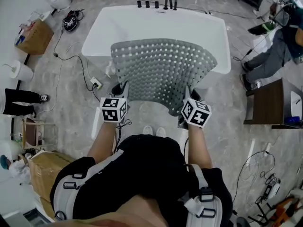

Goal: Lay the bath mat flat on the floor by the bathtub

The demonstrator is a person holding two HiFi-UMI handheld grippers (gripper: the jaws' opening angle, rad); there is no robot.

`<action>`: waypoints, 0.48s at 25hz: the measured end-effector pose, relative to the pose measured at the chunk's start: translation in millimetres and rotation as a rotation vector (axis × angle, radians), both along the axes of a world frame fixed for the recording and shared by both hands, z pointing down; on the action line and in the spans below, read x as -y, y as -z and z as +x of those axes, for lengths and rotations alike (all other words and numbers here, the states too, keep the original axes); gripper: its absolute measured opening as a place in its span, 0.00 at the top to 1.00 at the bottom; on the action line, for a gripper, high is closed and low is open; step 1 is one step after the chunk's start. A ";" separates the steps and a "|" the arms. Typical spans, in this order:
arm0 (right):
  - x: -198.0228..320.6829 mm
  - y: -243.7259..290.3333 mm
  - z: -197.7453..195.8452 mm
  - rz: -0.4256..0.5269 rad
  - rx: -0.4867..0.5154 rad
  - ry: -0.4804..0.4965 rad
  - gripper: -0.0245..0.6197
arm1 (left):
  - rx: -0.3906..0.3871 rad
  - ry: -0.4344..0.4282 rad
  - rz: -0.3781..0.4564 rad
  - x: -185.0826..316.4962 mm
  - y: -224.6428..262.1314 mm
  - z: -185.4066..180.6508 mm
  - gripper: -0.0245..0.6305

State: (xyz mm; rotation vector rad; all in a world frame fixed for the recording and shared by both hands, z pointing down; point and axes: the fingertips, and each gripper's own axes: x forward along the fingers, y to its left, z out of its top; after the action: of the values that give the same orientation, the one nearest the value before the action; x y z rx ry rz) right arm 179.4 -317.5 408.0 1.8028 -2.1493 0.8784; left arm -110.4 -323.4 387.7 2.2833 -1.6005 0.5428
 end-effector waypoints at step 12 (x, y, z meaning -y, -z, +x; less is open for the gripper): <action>8.1 -142.2 -4.0 -0.289 -0.028 -0.015 0.89 | 0.002 0.022 -0.307 6.1 -153.2 -26.3 0.90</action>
State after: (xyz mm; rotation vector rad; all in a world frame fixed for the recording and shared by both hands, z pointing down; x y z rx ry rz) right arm 175.4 -325.6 550.2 1.6777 -1.8805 1.0963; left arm -136.7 -329.5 540.9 2.0364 -1.4287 0.7304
